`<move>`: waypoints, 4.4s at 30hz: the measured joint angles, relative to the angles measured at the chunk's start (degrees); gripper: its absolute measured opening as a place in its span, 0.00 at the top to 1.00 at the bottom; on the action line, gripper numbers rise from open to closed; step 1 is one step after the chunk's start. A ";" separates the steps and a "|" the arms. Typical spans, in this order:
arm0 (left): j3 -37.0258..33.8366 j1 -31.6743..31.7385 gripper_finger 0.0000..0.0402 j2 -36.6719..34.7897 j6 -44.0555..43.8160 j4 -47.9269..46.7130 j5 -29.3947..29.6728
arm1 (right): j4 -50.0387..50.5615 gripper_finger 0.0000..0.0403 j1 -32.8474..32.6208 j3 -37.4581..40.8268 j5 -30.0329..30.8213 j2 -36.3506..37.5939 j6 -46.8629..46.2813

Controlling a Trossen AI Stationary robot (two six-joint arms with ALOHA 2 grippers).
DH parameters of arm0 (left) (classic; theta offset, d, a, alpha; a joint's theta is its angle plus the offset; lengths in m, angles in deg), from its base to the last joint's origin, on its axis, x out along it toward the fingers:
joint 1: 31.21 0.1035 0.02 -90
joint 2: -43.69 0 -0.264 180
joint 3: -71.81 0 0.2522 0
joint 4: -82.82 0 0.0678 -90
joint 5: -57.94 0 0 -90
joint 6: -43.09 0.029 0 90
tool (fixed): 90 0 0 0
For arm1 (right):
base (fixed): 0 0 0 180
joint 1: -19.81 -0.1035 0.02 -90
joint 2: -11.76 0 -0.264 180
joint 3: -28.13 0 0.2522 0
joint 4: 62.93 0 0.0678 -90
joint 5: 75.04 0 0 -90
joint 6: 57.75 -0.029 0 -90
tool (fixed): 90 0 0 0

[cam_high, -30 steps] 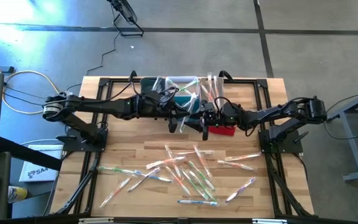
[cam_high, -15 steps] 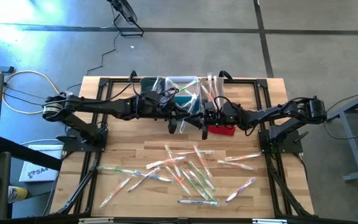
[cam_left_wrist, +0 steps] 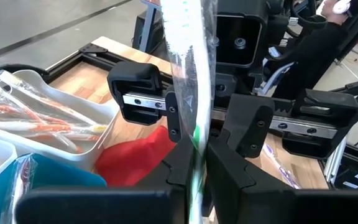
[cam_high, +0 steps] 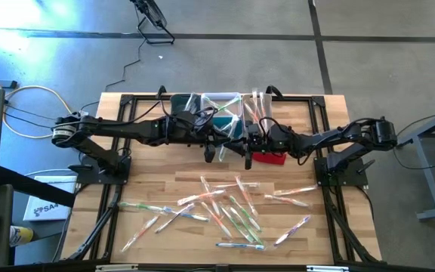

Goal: Pick & Place Toothbrushes
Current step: Put the green toothbrush into the transparent bin

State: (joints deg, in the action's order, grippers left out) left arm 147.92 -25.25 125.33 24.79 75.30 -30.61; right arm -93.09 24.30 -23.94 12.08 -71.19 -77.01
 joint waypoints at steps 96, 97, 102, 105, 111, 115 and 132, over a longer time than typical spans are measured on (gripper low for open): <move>-35.41 4.17 0.49 -34.82 3.45 13.81 4.64 | 28.84 0.96 18.92 -16.98 1.36 0.94 11.56; -35.41 4.17 0.49 -35.59 3.45 13.93 4.64 | 28.74 0.96 19.62 -16.98 0.76 0.94 11.55; -35.39 4.17 0.49 -40.21 4.83 12.24 4.62 | 28.05 0.96 21.47 -17.63 -2.01 0.94 11.58; -35.39 4.17 0.49 -42.89 6.67 9.39 5.48 | 27.95 0.96 21.57 -19.21 -1.96 0.92 12.29; -35.41 4.17 0.49 -47.30 7.07 3.27 9.83 | 31.36 0.96 21.83 -26.33 -2.21 -3.52 15.47; -35.41 4.17 0.49 -49.38 7.07 0.99 10.08 | 34.06 0.96 22.54 -31.84 -3.48 -9.08 16.53; -35.41 4.17 0.49 -51.91 9.48 -3.83 10.30 | 48.74 0.96 27.90 -47.41 -5.82 -26.93 25.93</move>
State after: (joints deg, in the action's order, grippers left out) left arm 112.51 -21.07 73.42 34.27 71.47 -20.31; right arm -44.35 52.20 -71.35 6.26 -98.12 -51.09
